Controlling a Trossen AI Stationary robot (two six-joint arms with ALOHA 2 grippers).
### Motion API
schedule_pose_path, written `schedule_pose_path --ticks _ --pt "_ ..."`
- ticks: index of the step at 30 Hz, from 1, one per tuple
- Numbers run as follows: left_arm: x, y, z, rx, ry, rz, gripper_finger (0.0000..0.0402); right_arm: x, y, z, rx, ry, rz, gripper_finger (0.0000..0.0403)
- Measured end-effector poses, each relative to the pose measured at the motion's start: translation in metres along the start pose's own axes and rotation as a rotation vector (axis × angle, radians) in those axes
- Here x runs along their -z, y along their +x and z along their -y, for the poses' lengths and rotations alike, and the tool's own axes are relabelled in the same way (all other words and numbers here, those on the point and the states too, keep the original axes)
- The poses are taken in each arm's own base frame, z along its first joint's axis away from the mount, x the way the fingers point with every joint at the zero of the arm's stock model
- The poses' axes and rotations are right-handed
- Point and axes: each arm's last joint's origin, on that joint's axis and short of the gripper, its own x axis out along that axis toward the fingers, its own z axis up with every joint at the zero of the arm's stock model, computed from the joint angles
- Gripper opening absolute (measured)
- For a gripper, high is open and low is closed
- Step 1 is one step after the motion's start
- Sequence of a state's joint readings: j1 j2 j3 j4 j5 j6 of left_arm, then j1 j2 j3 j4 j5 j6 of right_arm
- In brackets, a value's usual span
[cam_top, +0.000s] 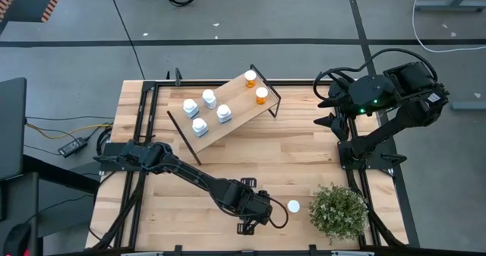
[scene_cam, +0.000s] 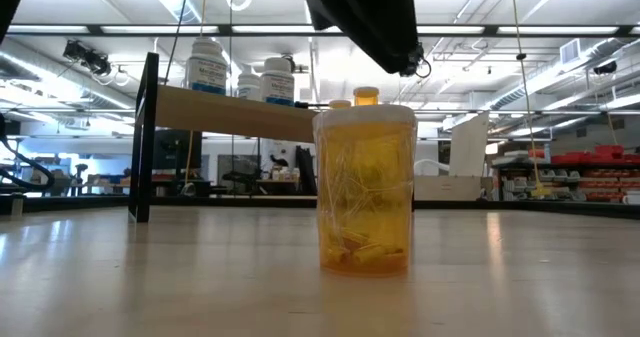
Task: Pick and place medicine bottles onto shelf by color
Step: Put the orange pill bottle on the shelf
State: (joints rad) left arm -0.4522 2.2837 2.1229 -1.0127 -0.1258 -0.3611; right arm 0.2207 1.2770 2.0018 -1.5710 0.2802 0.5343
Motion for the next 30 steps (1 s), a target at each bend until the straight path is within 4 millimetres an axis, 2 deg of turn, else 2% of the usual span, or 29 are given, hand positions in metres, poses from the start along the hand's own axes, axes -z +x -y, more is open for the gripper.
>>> schedule_pose_path --ticks 3,5,14,30 --pt "0.002 0.004 0.001 0.029 0.009 -0.011 0.004 0.0 0.0 0.0 0.0 -0.002 0.0 0.0288" --pt "0.002 0.007 0.002 0.062 0.002 -0.006 0.0012 0.0 0.0 0.0 0.0 -0.002 0.0 0.0288" --pt "0.01 0.022 0.001 0.066 -0.013 -0.028 0.0005 0.0 0.0 0.001 0.022 -0.003 0.013 0.0288" --pt "0.006 0.027 -0.001 0.077 -0.031 0.007 0.0005 0.0 0.0 0.001 0.023 -0.002 0.013 0.0288"
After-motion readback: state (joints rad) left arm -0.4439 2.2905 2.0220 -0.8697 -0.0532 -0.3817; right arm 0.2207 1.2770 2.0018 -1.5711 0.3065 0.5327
